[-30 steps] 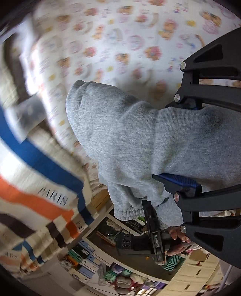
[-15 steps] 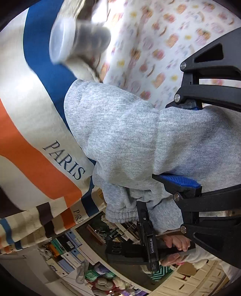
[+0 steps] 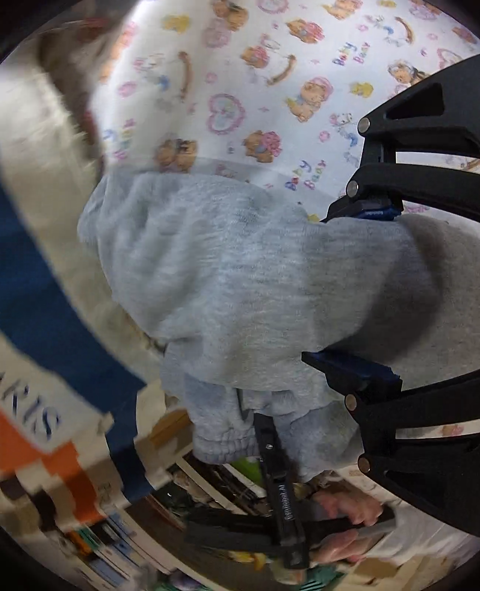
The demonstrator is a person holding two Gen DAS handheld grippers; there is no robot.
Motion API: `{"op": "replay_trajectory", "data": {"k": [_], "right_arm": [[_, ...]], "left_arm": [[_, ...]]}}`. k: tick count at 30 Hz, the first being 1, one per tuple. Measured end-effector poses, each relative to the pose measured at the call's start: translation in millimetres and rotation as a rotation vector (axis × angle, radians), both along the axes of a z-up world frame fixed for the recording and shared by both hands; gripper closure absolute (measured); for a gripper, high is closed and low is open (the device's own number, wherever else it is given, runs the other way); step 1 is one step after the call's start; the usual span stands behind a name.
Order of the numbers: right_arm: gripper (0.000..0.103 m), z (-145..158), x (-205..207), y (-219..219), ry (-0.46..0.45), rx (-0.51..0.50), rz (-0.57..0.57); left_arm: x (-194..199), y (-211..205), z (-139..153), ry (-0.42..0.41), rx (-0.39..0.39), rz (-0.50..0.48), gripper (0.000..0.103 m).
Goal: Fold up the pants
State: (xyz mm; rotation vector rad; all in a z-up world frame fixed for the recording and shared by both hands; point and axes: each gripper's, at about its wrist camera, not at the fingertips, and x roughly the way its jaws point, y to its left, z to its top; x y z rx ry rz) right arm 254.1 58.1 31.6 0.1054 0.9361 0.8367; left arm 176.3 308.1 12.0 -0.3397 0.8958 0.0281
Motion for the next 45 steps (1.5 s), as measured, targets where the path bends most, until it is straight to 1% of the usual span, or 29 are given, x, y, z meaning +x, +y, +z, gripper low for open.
{"op": "replay_trajectory", "data": {"k": [2,3,4,5,7,10,12,14,15,17,18,20,21,22,23,24,25,26,27,29,30,31,33,34,37,39,42,44,45], "right_arm": [[0.044,5,-3,1,0.003,0.001,0.005],[0.044,8,-4,1,0.0,-0.003,0.009],[0.045,10,-4,1,0.018,0.0,0.006],[0.045,13,-3,-3,0.086,0.038,-0.008],[0.047,21,1,-11,0.168,0.1,-0.005],[0.047,32,-2,-19,0.221,0.144,0.007],[0.047,36,-7,-23,0.267,0.157,0.021],[0.047,40,-12,-23,0.289,0.159,0.035],[0.047,40,-13,-23,0.287,0.156,0.036],[0.047,30,-15,-27,0.282,0.147,0.017],[0.047,25,-15,-27,0.287,0.137,0.005],[0.046,1,-4,-26,0.307,0.074,-0.026],[0.045,-10,-5,-24,0.308,0.041,-0.028],[0.04,-24,-5,-23,0.289,-0.001,-0.034],[0.032,-32,-3,-26,0.243,0.008,-0.045],[0.022,-35,-3,-28,0.216,0.021,-0.049],[0.022,-35,-5,-30,0.182,0.018,-0.045],[0.022,-31,-8,-29,0.149,0.004,-0.043],[0.022,-27,-11,-28,0.112,-0.016,-0.039],[0.022,-14,-21,-23,0.016,-0.085,-0.034],[0.022,-9,-25,-24,-0.01,-0.1,-0.036],[0.022,-1,-30,-27,-0.036,-0.107,-0.048],[0.022,13,-32,-32,-0.057,-0.093,-0.074],[0.022,18,-33,-39,-0.06,-0.076,-0.089],[0.022,39,-37,-56,-0.077,-0.058,-0.126],[0.022,49,-44,-69,-0.113,-0.07,-0.145],[0.022,69,-60,-85,-0.188,-0.076,-0.159],[0.022,80,-72,-96,-0.236,-0.075,-0.159],[0.019,83,-78,-101,-0.259,-0.077,-0.16]], "left_arm": [[-1,-5,6,0.0,0.024,-0.01,0.046],[-1,-6,9,0.007,0.016,-0.011,0.046],[-3,-6,14,0.011,-0.003,-0.01,0.047],[-5,-4,21,0.006,-0.021,-0.006,0.049],[-17,-5,38,-0.016,-0.026,-0.006,0.049],[-29,-7,56,-0.007,-0.029,0.001,0.05],[-32,-10,63,0.007,-0.003,-0.001,0.05],[-36,-12,68,0.001,0.024,0.001,0.05],[-36,-12,68,0.005,0.029,0.0,0.05],[-32,-10,59,0.024,0.021,0.003,0.049],[-27,-7,48,0.043,0.019,0.007,0.049],[-16,-2,17,0.111,0.032,0.019,0.048],[-11,0,1,0.144,0.064,0.044,0.048],[-9,2,-11,0.14,0.095,0.066,0.043],[-12,3,-15,0.105,0.106,0.066,0.041],[-15,4,-14,0.075,0.105,0.058,0.04],[-19,4,-11,0.058,0.117,0.054,0.039],[-21,1,-6,0.046,0.155,0.05,0.037],[-23,-4,-1,0.034,0.203,0.041,0.037],[-29,-21,13,-0.001,0.336,0.022,0.036],[-34,-28,21,-0.027,0.358,0.013,0.038],[-39,-32,29,-0.056,0.344,0.0,0.038],[-51,-40,45,-0.11,0.321,-0.012,0.037],[-56,-46,54,-0.132,0.329,-0.016,0.034],[-70,-69,75,-0.184,0.342,-0.057,0.032],[-80,-86,87,-0.231,0.332,-0.081,0.026],[-98,-109,106,-0.345,0.338,-0.081,0.018],[-115,-127,114,-0.424,0.342,-0.085,0.007],[-122,-134,116,-0.459,0.344,-0.082,0.004]]}}
